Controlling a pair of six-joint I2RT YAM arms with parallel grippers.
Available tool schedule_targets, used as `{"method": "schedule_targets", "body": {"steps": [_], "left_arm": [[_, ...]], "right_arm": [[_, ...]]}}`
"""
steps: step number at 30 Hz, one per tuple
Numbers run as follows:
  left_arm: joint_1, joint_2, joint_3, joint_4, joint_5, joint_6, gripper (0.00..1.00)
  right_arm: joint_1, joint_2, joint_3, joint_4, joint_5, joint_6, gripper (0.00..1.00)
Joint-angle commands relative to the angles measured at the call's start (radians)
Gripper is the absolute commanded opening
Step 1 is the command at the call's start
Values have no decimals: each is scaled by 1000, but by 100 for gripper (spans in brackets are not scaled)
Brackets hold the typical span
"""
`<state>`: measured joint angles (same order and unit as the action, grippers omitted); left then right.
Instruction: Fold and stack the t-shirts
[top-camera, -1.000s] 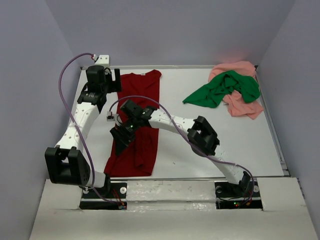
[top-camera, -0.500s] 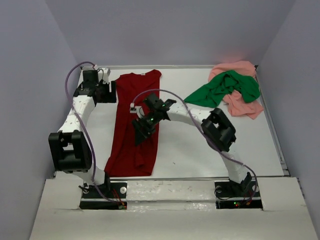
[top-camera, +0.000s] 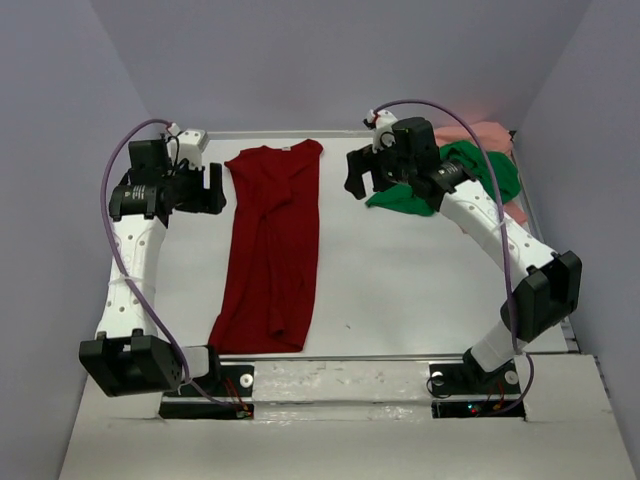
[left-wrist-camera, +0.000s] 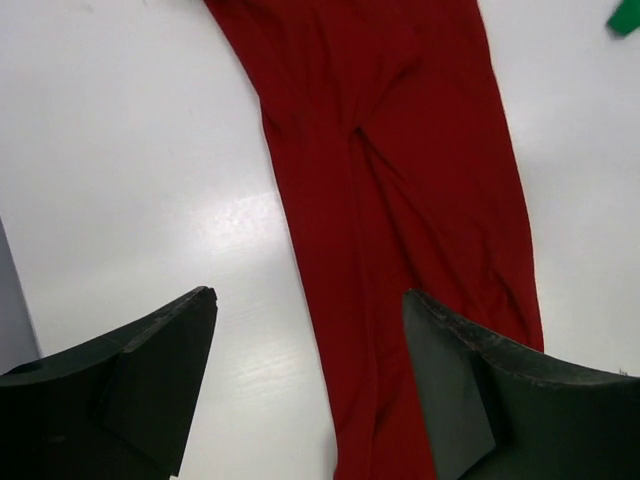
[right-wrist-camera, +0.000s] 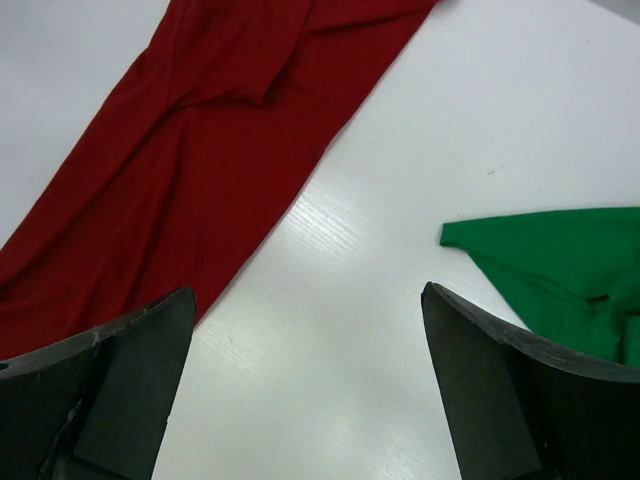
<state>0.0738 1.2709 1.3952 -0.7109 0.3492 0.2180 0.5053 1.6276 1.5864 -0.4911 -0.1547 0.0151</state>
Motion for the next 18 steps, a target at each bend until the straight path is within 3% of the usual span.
{"method": "schedule_targets", "body": {"steps": [1, 7, 15, 18], "left_arm": [[3, -47, -24, -182, -62, 38, 85], [15, 14, -22, -243, -190, 113, 84], [61, 310, -94, -230, -99, 190, 81], [78, 389, -79, -208, -40, 184, 79]], "right_arm": [[-60, -21, -66, 0, 14, -18, 100], [-105, -35, -71, 0, -40, 16, 100], [-123, -2, -72, 0, -77, 22, 100], [-123, 14, -71, -1, -146, 32, 95]]}}
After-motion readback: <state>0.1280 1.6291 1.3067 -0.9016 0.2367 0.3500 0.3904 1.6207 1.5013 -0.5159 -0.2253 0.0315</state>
